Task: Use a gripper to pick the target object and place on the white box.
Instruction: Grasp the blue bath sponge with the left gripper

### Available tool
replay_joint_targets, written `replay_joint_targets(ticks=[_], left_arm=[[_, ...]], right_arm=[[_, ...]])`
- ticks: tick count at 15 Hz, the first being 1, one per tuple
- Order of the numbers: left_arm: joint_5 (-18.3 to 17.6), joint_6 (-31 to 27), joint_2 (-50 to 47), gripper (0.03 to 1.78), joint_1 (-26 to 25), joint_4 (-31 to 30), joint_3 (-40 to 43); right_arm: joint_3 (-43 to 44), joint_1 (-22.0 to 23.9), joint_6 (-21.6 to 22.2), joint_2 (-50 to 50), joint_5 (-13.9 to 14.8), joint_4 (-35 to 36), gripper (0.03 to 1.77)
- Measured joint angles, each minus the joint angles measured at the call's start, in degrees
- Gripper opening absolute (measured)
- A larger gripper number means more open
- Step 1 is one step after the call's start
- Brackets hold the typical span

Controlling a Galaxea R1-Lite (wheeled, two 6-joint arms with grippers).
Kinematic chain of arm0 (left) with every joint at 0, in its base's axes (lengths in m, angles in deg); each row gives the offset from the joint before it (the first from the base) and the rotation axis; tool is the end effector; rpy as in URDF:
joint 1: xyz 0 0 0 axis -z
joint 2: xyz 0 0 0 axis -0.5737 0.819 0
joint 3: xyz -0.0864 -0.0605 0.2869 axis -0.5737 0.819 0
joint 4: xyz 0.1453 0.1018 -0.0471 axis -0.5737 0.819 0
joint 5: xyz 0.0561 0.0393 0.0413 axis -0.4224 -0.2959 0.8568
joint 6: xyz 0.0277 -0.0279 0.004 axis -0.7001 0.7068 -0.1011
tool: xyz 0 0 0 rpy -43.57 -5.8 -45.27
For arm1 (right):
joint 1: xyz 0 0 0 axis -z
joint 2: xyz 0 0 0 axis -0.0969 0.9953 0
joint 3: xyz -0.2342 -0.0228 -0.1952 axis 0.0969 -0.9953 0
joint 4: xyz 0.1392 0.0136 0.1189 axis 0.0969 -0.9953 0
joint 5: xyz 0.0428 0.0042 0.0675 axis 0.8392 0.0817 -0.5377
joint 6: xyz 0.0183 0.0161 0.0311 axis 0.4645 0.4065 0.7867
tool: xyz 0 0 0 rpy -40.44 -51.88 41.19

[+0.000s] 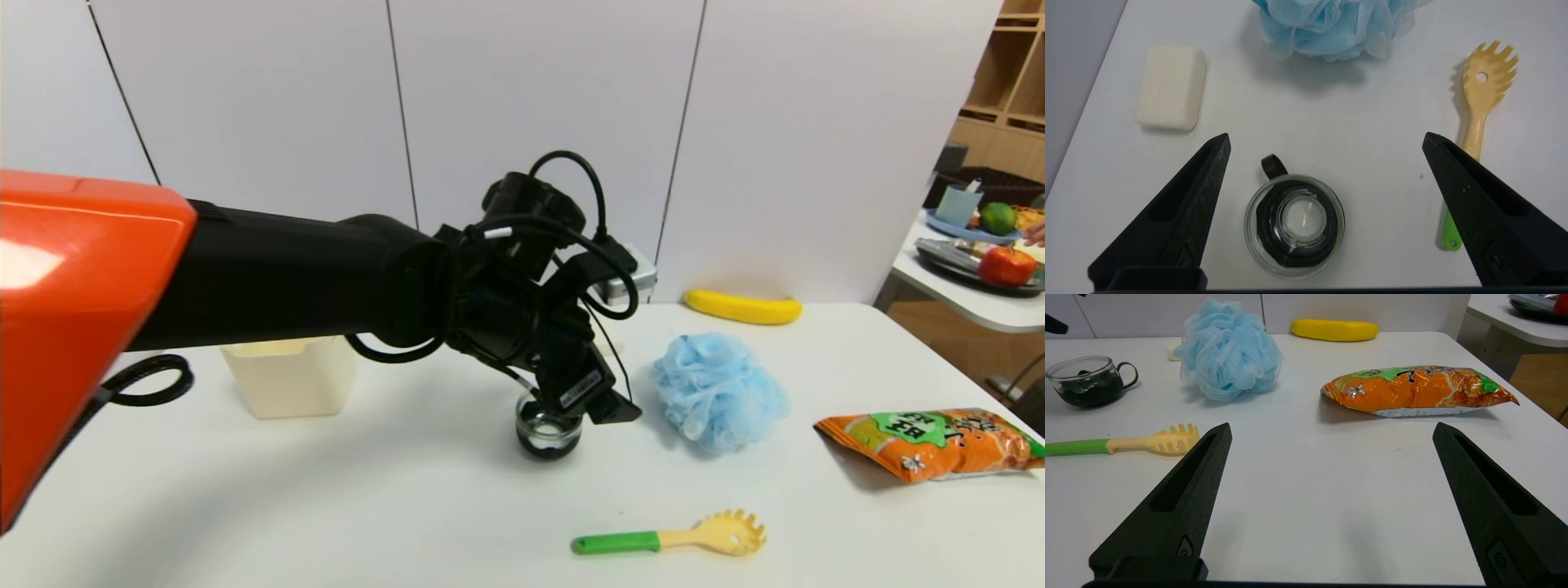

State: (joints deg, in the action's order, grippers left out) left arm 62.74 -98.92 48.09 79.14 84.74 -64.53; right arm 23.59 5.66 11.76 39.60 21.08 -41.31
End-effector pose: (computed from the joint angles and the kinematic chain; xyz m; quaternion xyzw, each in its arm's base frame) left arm 0.2943 -0.3005 0.2038 0.2521 0.2007 -0.5299 0.7845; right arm -0.0190 0.0002 0.0757 0.0064 -0.0013 -0.0009 1.0000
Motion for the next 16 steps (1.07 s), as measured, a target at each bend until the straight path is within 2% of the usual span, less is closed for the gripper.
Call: replay_joint_targets(ticks=[7, 11, 16], left_arm=[[-9.79, 0.02, 14.08, 1.69, 2.36, -1.94, -15.93], [-11.39, 0.27, 19.50, 1.69, 2.86, -12.69, -17.77], [-11.58, 1.71, 23.44, 1.69, 3.05, -23.31, -17.94]], right_arm=[[0.00, 0.00, 0.01, 0.00, 0.00, 0.00, 1.70], [0.00, 0.00, 0.00, 0.00, 0.00, 0.00, 1.70], [0.00, 0.00, 0.01, 0.00, 0.02, 0.00, 1.70]])
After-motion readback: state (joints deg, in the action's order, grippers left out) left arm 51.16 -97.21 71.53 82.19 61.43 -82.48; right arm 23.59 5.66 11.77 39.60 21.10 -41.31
